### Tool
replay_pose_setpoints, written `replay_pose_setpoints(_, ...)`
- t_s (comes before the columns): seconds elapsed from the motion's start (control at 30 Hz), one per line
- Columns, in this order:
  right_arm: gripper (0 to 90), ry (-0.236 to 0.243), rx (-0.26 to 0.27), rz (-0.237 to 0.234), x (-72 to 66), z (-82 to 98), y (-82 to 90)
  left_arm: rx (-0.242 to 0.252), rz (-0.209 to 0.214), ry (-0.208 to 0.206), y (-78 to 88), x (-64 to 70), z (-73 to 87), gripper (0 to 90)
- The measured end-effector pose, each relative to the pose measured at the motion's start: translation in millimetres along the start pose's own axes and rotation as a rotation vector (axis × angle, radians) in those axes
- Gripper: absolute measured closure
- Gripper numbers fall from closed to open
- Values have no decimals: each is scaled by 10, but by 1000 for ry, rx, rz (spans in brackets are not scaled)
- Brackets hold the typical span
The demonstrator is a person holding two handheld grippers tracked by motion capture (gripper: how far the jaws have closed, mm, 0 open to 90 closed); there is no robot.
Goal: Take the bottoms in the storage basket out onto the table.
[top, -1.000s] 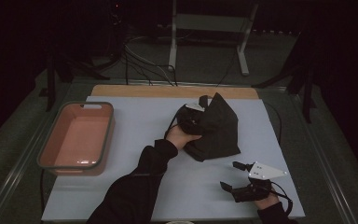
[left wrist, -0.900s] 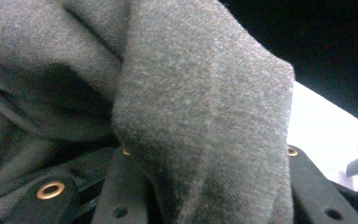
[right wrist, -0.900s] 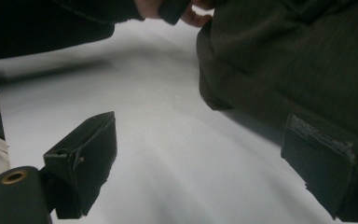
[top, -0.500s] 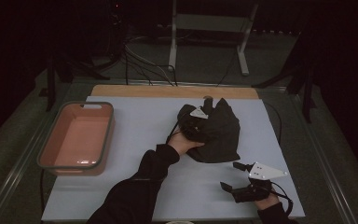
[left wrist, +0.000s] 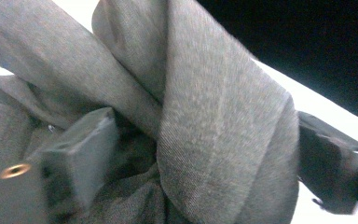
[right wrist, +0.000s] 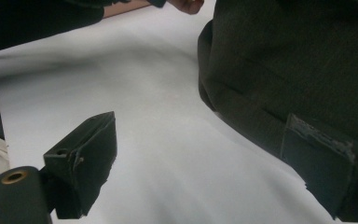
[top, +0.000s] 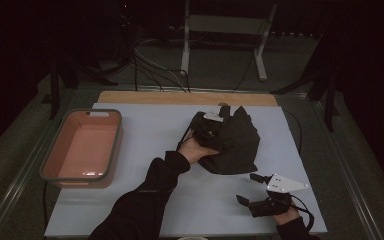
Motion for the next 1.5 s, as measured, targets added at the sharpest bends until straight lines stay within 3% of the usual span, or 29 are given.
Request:
replay_pose_setpoints(0.1,105,-1,2,0,-1,-2,1,9,2,12,44,-2,-34,45)
replay_pose_setpoints(0.13,105,0,2,1,-2,-3,0,8,0,-12,75,15,-53,6)
replay_pose_setpoints(0.4,105,1,2,0,-5,-5,0,22,-28,-56,233,48,-144,3)
replay_pose_setpoints(0.57,105,2,2,1,-8,-8,1,24,-3,-77,334,81,-190,3)
replay_pose_setpoints(0.7,105,3,1,2,-11,-7,4,29,-7,-97,412,102,-213,3)
replay_pose_setpoints(1.07,105,6,2,-2,-23,-12,-1,45,10,-99,617,136,-252,3)
replay_pose_setpoints(1.5,105,7,-4,-4,-31,-10,-15,39,-3,-82,806,116,-144,3)
Point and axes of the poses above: each handheld gripper's, and its own axes: y roughly backward along the jaws, z roughly out of its underside, x roughly to its right, the point moved 2 cm from there along -y, roughly forward along the jaws, and after that the axes turned 9 degrees about -y, right-handed, at the moved point
